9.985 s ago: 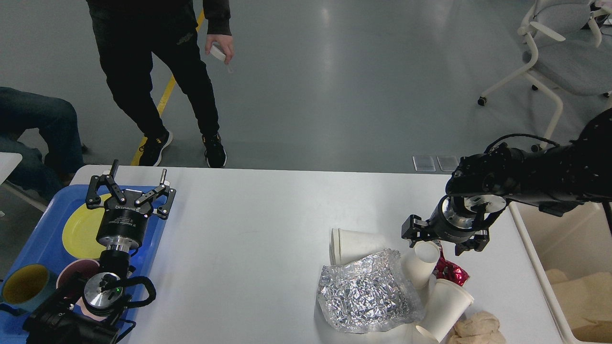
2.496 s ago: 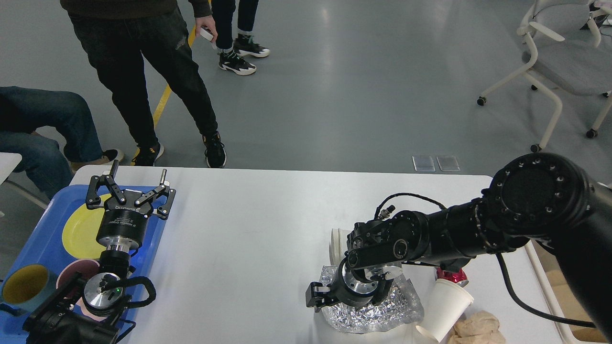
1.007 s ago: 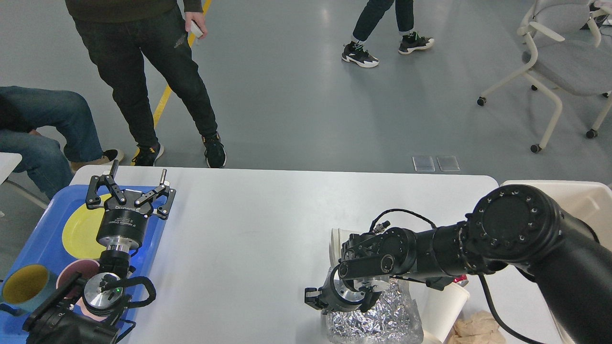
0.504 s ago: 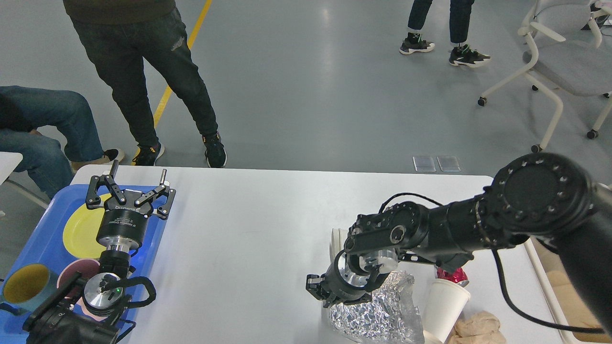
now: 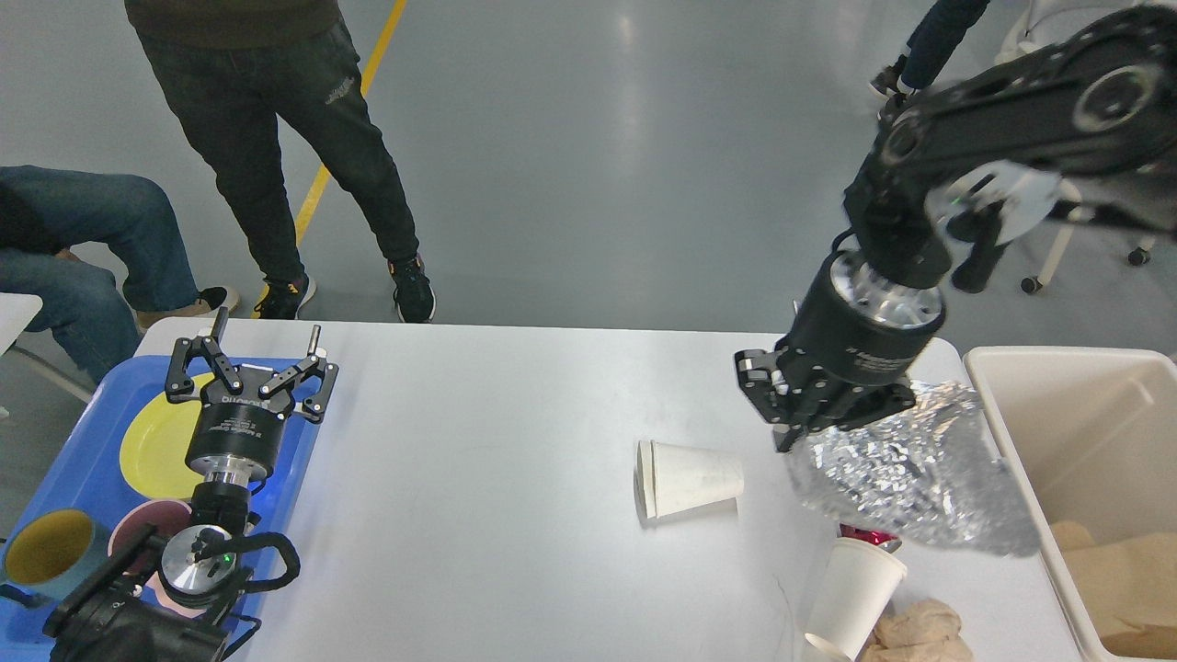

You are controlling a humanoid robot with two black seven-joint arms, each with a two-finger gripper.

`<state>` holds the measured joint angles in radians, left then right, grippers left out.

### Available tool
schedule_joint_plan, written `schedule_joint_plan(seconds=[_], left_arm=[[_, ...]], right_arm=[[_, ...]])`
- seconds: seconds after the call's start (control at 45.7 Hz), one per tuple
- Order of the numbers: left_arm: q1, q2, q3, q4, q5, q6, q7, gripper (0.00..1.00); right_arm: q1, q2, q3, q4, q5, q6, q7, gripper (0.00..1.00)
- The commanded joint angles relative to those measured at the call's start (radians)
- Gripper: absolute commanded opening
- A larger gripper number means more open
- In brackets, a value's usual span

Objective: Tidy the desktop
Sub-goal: 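Lift the silver foil and carry it into the white bin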

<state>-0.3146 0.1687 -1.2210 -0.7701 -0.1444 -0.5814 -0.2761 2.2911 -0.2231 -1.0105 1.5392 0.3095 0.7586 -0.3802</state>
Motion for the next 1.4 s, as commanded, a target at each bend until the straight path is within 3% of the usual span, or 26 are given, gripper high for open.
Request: schedule_joint_plan(seconds=[0.0,0.285,0.416,0.569,0.591,0.679,0.92,0.985,1.117,1.27,1.379], left_arm=[[0.000,0.000,0.000,0.000,0.000,0.002,0.000,0.96],[0.000,0.000,0.000,0.000,0.000,0.002,0.000,0.96],[0.000,0.000,0.000,0.000,0.000,0.000,0.000,0.96],[0.000,0.000,0.002,0.000,0.000,0.000,0.000,0.96],[0.000,0.000,0.002,0.000,0.000,0.002,0.000,0.96],[0.000,0.000,0.000,0.000,0.000,0.002,0.000,0.96],[0.000,0.000,0.002,0.000,0.000,0.002,0.000,0.96],[0.002,0.000,0.002,0.000,0.000,0.000,0.000,0.96],[0.002,0.000,0.002,0.000,0.000,0.002,0.000,0.96],[0.000,0.000,0.002,0.000,0.000,0.002,0.000,0.96],[0.000,0.000,0.002,0.000,0.000,0.000,0.000,0.96]], right_arm=[[0.214,-0.050,-0.129,0.090,0.000,0.013,0.003,0.00],[0.292,-0.078,-0.213,0.116,-0.016,-0.005,0.001,0.00],[0.216,-0.133,-0.345,0.085,-0.039,-0.097,0.001,0.00],[0.090,-0.287,-0.431,-0.013,-0.125,-0.209,0.000,0.00],[0.029,-0.353,-0.433,-0.061,-0.156,-0.241,-0.002,0.00],[-0.109,-0.427,-0.422,-0.186,-0.197,-0.284,-0.002,0.00],[-0.672,-0.437,-0.212,-0.522,-0.201,-0.519,0.000,0.00],[-0.804,-0.429,-0.149,-0.635,-0.201,-0.541,0.001,0.00],[-1.088,-0.311,-0.053,-0.919,-0.202,-0.568,0.003,0.00],[-1.430,-0.115,-0.002,-1.355,-0.199,-0.591,0.010,0.00],[-1.561,-0.013,-0.005,-1.525,-0.197,-0.636,0.037,0.00]])
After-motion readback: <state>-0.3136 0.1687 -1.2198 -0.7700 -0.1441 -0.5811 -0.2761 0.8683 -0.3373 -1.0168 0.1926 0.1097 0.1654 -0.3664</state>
